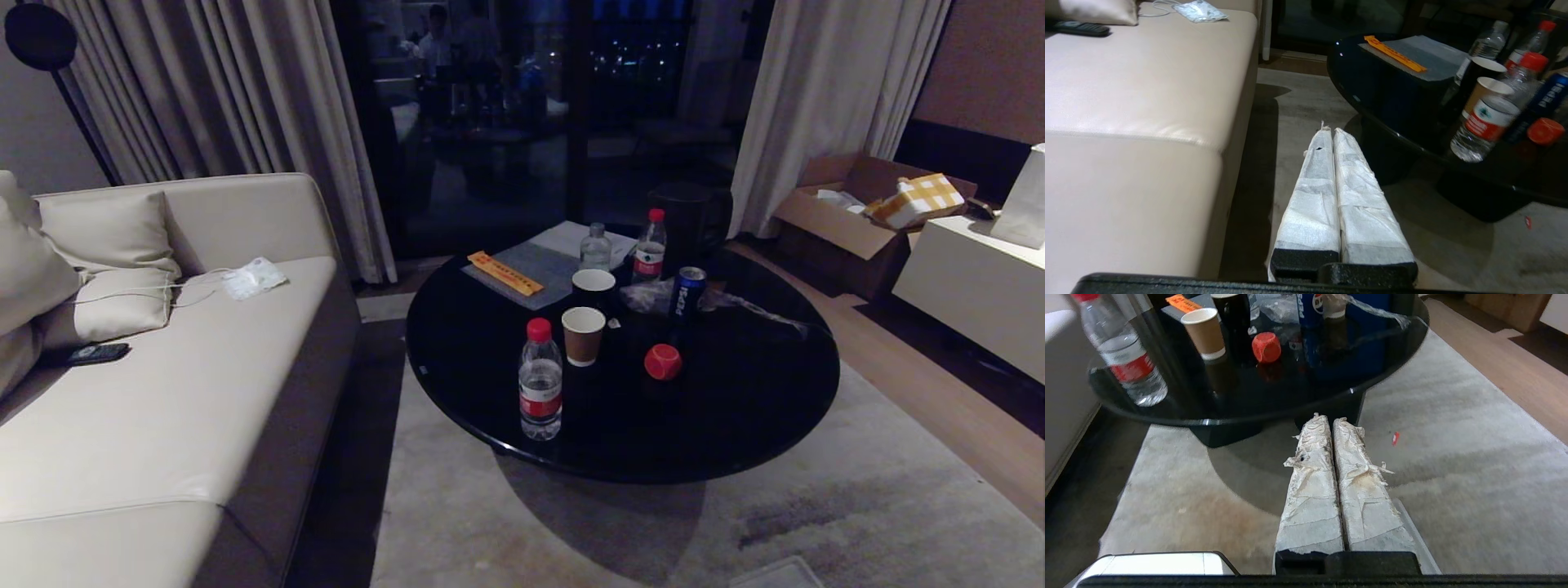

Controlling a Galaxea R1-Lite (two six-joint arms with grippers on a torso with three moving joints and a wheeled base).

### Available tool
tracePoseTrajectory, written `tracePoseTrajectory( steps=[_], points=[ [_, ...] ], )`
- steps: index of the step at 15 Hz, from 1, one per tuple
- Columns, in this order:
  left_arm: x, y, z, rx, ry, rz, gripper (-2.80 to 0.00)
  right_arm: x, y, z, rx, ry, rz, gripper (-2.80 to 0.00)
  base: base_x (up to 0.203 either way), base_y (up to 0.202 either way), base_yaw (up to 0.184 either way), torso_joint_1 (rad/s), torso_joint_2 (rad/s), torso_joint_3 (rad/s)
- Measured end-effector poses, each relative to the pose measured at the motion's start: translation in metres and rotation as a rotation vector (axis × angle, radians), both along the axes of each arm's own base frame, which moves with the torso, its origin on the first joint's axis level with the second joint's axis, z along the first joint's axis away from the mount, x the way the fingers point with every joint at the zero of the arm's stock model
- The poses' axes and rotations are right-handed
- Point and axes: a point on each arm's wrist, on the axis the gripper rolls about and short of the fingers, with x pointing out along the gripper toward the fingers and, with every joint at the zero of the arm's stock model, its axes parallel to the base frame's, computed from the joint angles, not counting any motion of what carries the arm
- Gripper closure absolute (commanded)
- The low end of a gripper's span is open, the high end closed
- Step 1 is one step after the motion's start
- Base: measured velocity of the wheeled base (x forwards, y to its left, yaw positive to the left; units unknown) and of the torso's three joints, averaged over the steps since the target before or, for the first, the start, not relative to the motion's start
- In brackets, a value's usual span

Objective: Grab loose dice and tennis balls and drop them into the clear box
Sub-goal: Pick up toys out of the box

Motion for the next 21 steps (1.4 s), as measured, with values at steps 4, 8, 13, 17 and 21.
tracePoseTrajectory(
  steps=[4, 8, 13, 17, 21],
  points=[
    [0.0, 0.0, 0.0, 0.0, 0.0, 0.0, 0.0, 0.0, 0.0, 0.0, 0.0, 0.0, 0.0, 0.0, 0.182, 0.0, -0.001, 0.005, 0.0, 0.002],
    [0.0, 0.0, 0.0, 0.0, 0.0, 0.0, 0.0, 0.0, 0.0, 0.0, 0.0, 0.0, 0.0, 0.0, 0.185, 0.0, -0.001, 0.001, 0.0, 0.002],
    [0.0, 0.0, 0.0, 0.0, 0.0, 0.0, 0.0, 0.0, 0.0, 0.0, 0.0, 0.0, 0.0, 0.0, 0.163, 0.0, 0.0, 0.002, 0.0, 0.002],
    [0.0, 0.0, 0.0, 0.001, 0.0, -0.001, 0.0, 0.0, 0.0, -0.0001, 0.0, 0.0, 0.0, 0.0, 0.0, 0.0, 0.0, 0.0, 0.0, 0.0],
    [0.0, 0.0, 0.0, 0.0, 0.0, 0.0, 0.0, 0.0, 0.0, -0.0001, 0.0, 0.0, 0.0, 0.0, 0.0, 0.0, 0.0, 0.001, 0.0, -0.035]
  ],
)
